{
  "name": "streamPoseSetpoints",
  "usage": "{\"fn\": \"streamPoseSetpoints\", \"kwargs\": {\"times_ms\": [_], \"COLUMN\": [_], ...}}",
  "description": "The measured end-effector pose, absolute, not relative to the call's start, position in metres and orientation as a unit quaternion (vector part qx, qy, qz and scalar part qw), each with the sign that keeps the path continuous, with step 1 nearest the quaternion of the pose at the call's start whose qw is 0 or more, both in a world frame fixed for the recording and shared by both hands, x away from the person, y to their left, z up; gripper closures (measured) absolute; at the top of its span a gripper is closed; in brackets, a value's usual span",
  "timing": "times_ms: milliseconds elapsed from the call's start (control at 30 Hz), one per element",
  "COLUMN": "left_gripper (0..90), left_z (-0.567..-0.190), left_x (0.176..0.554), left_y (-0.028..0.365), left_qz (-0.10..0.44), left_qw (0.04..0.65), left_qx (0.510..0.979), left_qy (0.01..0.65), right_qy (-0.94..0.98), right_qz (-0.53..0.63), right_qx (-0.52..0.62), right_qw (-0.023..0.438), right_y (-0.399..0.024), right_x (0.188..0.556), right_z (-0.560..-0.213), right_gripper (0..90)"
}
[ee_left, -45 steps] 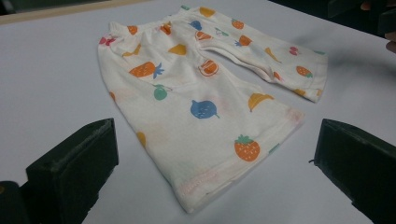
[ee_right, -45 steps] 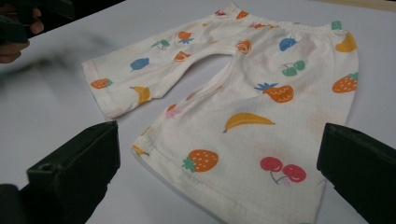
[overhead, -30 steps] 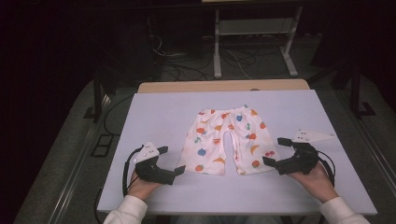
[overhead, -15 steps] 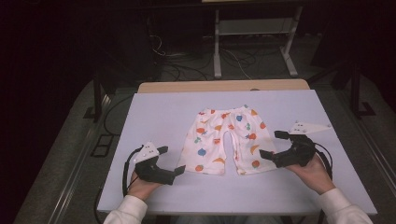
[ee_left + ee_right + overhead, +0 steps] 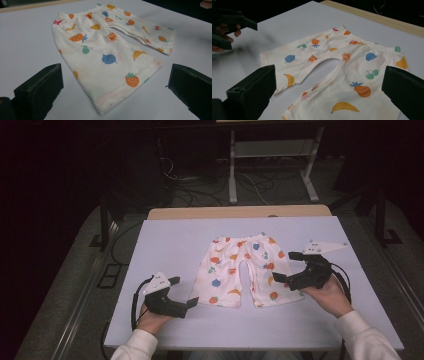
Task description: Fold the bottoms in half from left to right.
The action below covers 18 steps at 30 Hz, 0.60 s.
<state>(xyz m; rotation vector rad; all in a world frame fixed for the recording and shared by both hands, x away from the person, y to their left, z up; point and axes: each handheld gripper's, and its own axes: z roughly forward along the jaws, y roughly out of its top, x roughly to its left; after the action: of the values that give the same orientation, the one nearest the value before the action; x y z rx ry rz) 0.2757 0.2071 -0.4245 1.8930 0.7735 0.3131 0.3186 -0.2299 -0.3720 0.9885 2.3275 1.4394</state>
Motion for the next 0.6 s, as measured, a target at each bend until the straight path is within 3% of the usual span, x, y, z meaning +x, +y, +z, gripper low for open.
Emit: {"fn": "streamPoseSetpoints", "kwargs": {"times_ms": [600], "left_gripper": [0.0], "left_z": [-0.424], "left_x": [0.276], "left_y": [0.207], "left_qz": [0.130], "left_qw": [0.511], "left_qx": [0.787], "left_qy": [0.319], "right_qy": [0.806], "right_qz": [0.484], "right_qx": [0.321], "right_qw": [0.115], "right_y": [-0.208], "right_x": [0.336], "right_z": [-0.365], "right_gripper": [0.0]}}
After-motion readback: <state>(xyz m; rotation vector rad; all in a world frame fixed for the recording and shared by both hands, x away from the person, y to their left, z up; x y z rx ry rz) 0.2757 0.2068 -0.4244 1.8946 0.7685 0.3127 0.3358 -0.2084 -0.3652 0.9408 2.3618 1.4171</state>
